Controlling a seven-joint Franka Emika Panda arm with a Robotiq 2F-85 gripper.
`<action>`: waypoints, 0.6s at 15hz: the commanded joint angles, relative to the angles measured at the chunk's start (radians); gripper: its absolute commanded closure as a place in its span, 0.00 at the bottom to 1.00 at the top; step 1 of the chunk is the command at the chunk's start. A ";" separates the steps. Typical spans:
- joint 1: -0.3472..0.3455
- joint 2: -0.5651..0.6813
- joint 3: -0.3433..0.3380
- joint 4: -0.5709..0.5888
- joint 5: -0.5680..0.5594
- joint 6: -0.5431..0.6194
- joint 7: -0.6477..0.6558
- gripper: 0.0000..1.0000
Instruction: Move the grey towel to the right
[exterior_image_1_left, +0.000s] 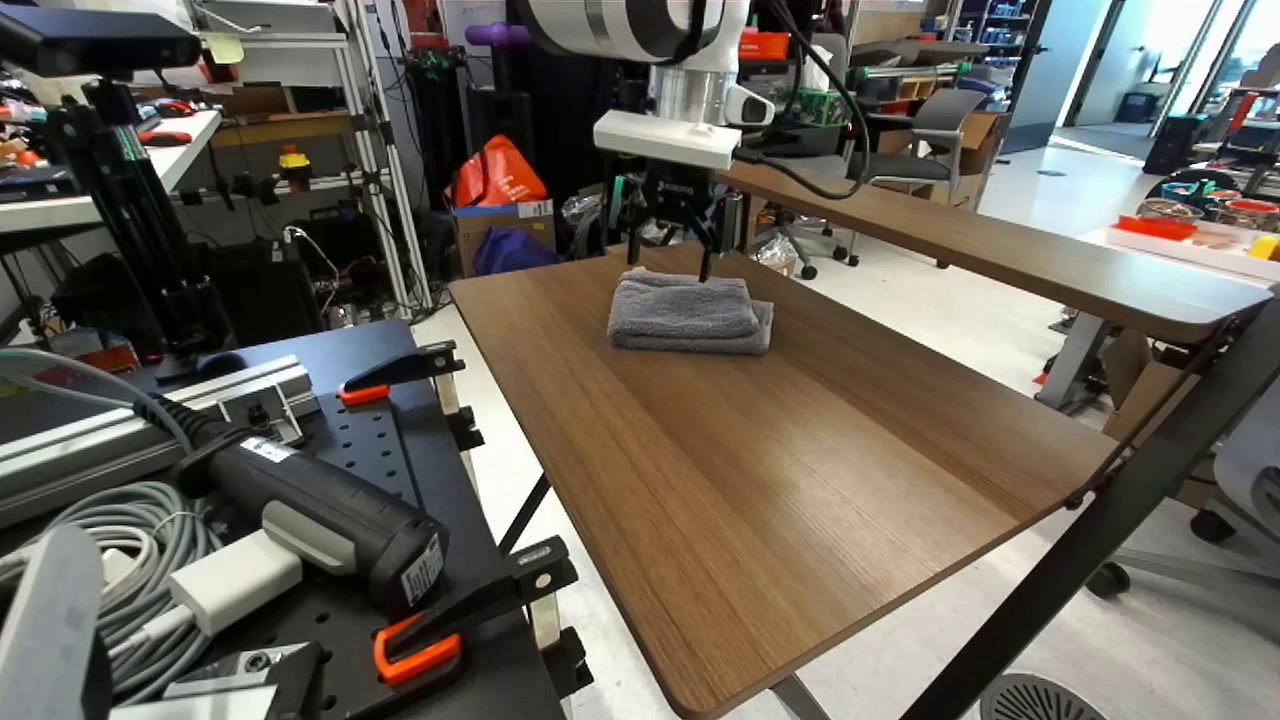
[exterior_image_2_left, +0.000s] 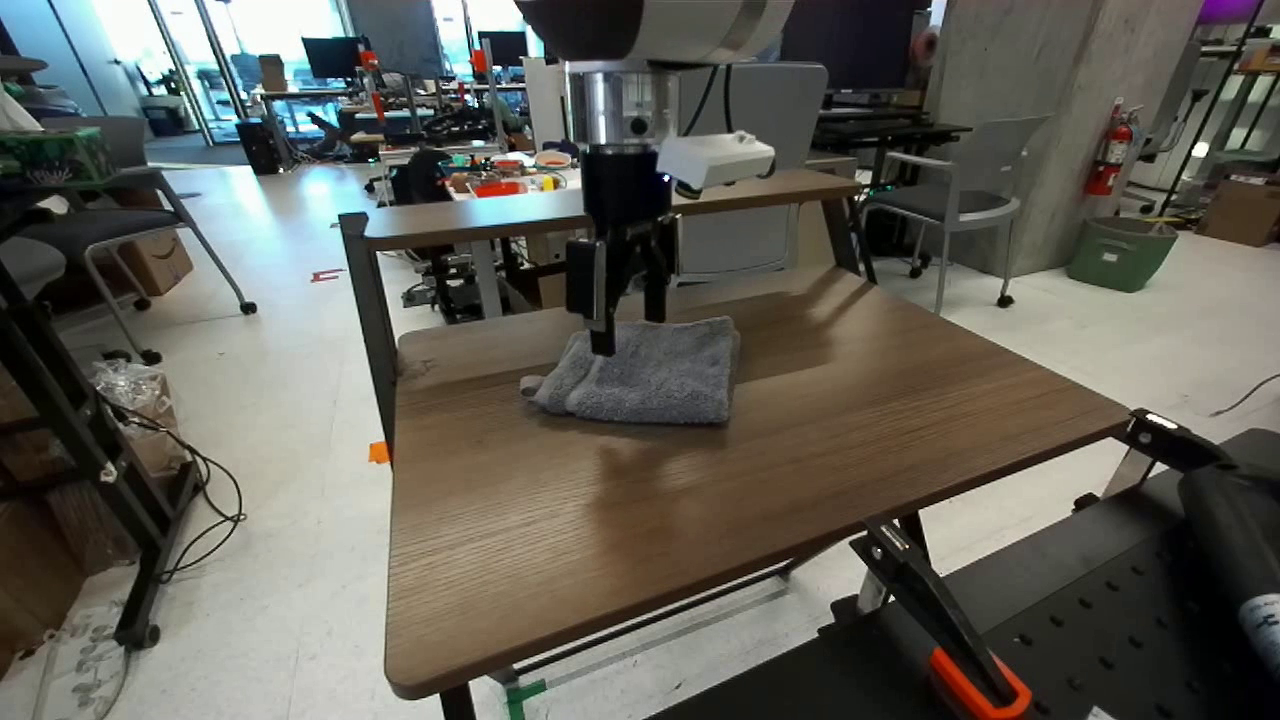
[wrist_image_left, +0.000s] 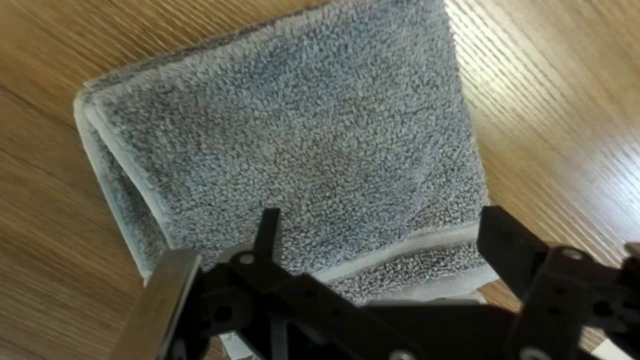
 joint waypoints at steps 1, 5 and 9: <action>0.018 0.094 0.010 0.104 -0.035 -0.029 0.000 0.00; 0.030 0.182 0.007 0.175 -0.038 -0.052 0.001 0.00; 0.030 0.210 0.002 0.200 -0.043 -0.072 0.009 0.00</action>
